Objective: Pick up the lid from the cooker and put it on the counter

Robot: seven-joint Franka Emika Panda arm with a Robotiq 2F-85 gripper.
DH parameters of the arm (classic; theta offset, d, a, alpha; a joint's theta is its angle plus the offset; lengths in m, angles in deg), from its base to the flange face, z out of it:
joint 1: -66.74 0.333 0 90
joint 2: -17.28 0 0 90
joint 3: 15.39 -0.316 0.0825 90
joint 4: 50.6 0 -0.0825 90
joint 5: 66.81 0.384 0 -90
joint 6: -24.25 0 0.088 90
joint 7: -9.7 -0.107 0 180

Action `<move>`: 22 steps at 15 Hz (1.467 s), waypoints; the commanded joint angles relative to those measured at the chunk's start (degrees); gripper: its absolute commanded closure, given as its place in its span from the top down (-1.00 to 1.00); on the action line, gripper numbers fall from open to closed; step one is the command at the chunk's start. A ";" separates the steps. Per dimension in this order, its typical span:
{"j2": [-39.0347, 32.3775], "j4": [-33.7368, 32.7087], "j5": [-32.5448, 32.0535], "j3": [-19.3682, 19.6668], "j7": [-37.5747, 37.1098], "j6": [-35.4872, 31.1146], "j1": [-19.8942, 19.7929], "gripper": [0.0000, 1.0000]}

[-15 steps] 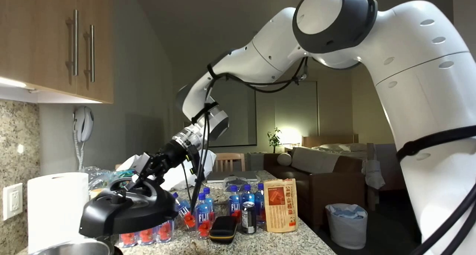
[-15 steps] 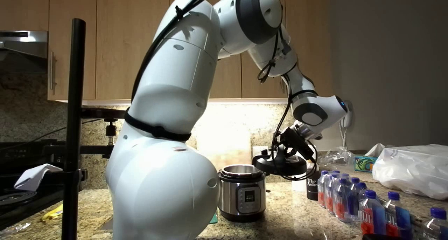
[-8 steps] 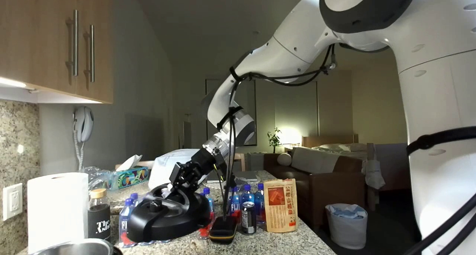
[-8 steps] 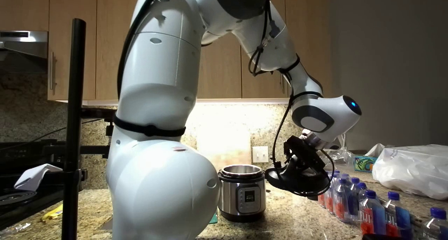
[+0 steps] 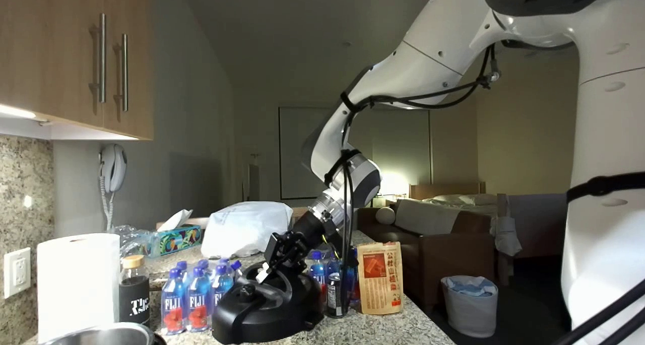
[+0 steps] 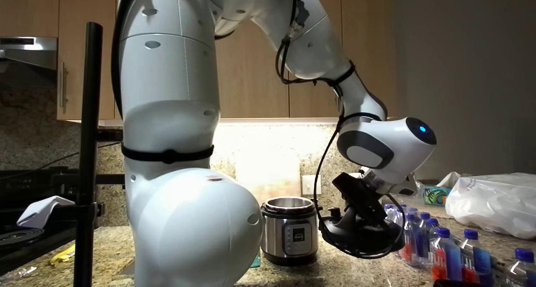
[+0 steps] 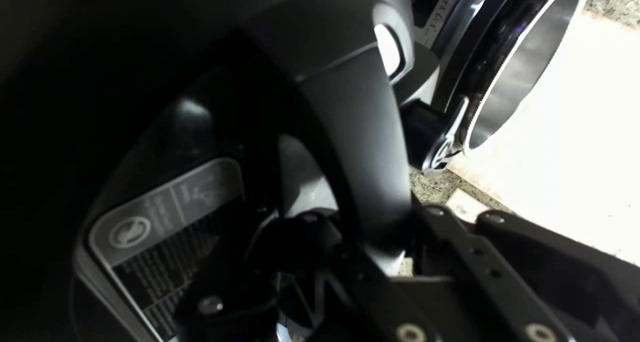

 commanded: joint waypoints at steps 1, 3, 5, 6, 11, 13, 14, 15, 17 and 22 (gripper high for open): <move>3.22 2.35 2.55 -0.58 0.10 -3.26 0.29 -0.97; 0.40 1.71 0.42 -0.15 -0.15 -2.06 -0.12 -0.93; 0.41 1.72 0.42 -0.30 -0.15 -2.23 -0.04 -0.93; 0.41 1.72 0.42 -0.31 -0.15 -2.24 -0.04 -0.93; -2.57 1.34 0.62 1.16 0.70 -0.18 -1.23 -0.97; -4.29 1.36 0.61 2.28 1.09 0.01 -2.06 -0.97; -5.34 1.29 0.36 2.86 1.19 0.22 -2.51 -0.97; -6.27 1.19 0.06 3.29 1.09 0.45 -2.94 -0.97; -8.20 0.92 -1.01 4.15 0.51 0.97 -3.87 -0.97; -12.35 1.01 -1.68 5.27 0.74 1.15 -5.51 -0.97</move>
